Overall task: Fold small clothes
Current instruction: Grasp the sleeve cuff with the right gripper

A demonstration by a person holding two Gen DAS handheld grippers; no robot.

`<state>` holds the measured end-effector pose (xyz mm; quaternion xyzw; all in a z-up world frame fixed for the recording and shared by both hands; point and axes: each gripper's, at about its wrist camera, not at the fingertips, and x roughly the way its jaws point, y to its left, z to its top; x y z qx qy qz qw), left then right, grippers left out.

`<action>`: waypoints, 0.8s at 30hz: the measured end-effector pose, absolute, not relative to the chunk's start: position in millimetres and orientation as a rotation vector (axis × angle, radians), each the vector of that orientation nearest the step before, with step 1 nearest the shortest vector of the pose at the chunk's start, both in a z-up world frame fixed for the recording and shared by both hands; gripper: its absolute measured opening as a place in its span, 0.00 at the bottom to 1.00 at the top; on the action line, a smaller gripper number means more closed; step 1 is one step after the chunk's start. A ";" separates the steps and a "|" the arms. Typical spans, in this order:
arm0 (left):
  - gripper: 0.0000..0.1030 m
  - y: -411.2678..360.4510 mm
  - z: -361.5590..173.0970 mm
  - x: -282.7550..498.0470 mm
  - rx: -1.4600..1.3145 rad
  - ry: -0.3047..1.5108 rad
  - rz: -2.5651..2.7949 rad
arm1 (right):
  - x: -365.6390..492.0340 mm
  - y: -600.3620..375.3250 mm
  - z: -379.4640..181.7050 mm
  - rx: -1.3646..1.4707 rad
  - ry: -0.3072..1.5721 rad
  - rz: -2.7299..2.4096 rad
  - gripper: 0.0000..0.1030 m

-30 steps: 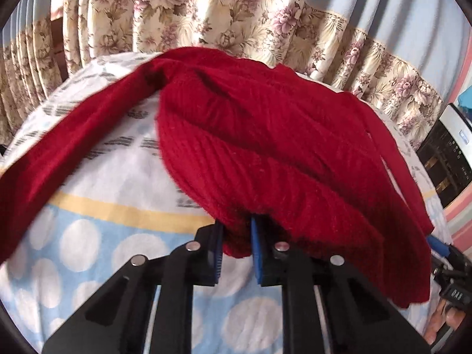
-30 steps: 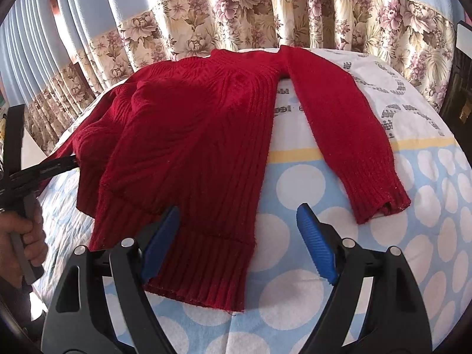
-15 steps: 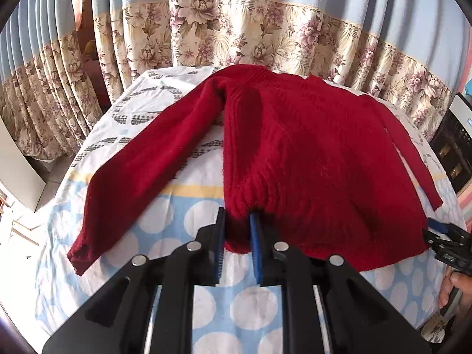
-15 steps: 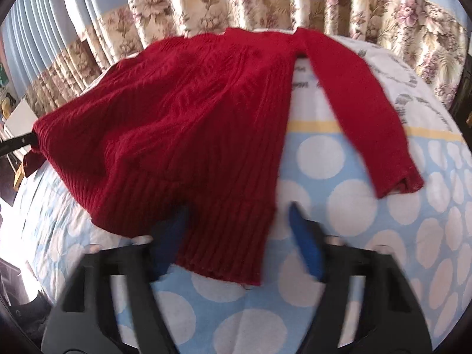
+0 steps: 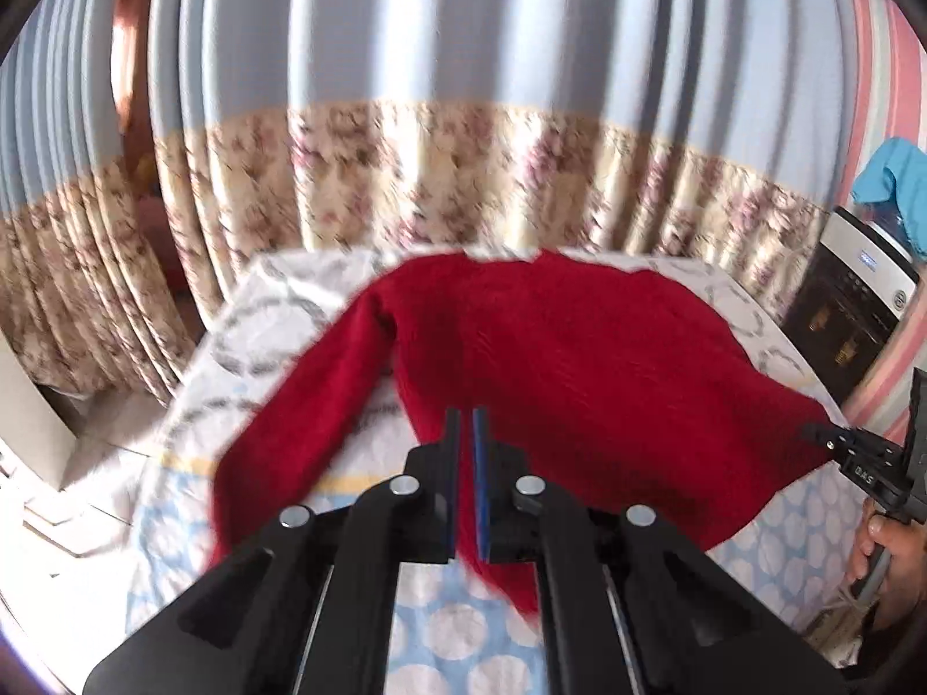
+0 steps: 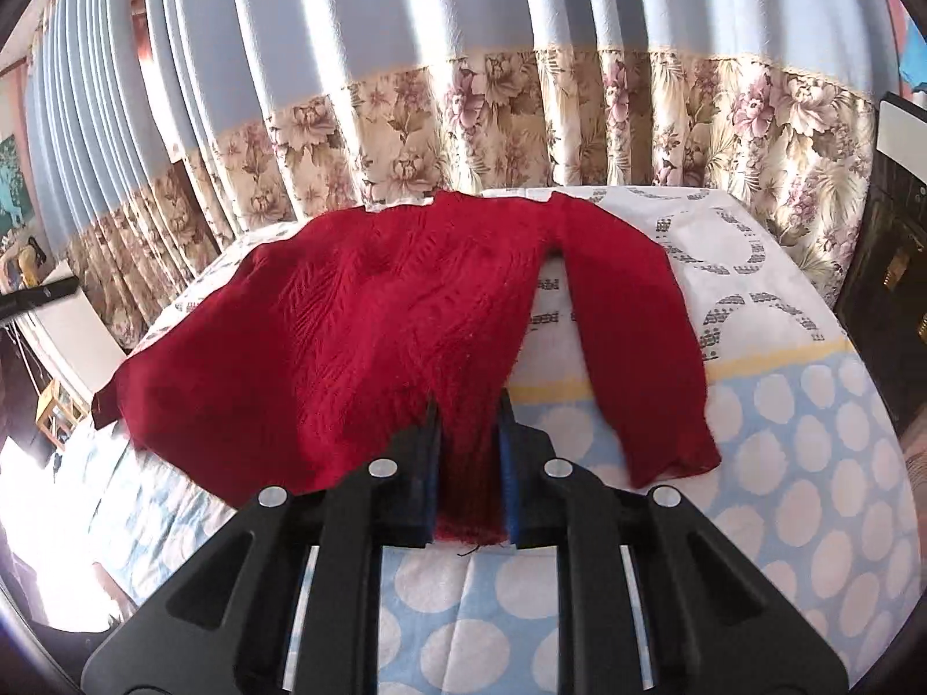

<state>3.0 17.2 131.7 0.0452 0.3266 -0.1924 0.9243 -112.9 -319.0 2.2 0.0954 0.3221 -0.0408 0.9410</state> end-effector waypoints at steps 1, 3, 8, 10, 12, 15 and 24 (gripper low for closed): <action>0.04 21.0 130.3 5.7 0.095 0.672 -0.365 | -111.6 -321.8 0.2 0.195 0.655 -0.104 0.17; 0.04 27.4 115.8 13.7 0.095 0.716 -0.328 | -108.7 -323.5 -5.2 0.185 0.679 -0.131 0.21; 0.04 34.1 63.8 22.1 0.102 0.854 -0.292 | -123.5 -341.2 6.6 0.187 0.601 -0.265 0.69; 0.04 34.0 45.5 23.5 0.097 0.892 -0.290 | -120.8 -350.3 6.9 0.178 0.611 -0.286 0.67; 0.05 31.8 33.3 25.9 0.087 0.914 -0.297 | -117.1 -362.8 1.5 0.168 0.637 -0.325 0.66; 0.05 30.7 19.4 29.4 0.065 0.932 -0.291 | -112.2 -382.4 -12.2 0.174 0.685 -0.370 0.66; 0.88 35.0 4.8 33.5 0.008 0.922 -0.264 | -86.4 -394.9 -58.6 0.155 0.824 -0.301 0.61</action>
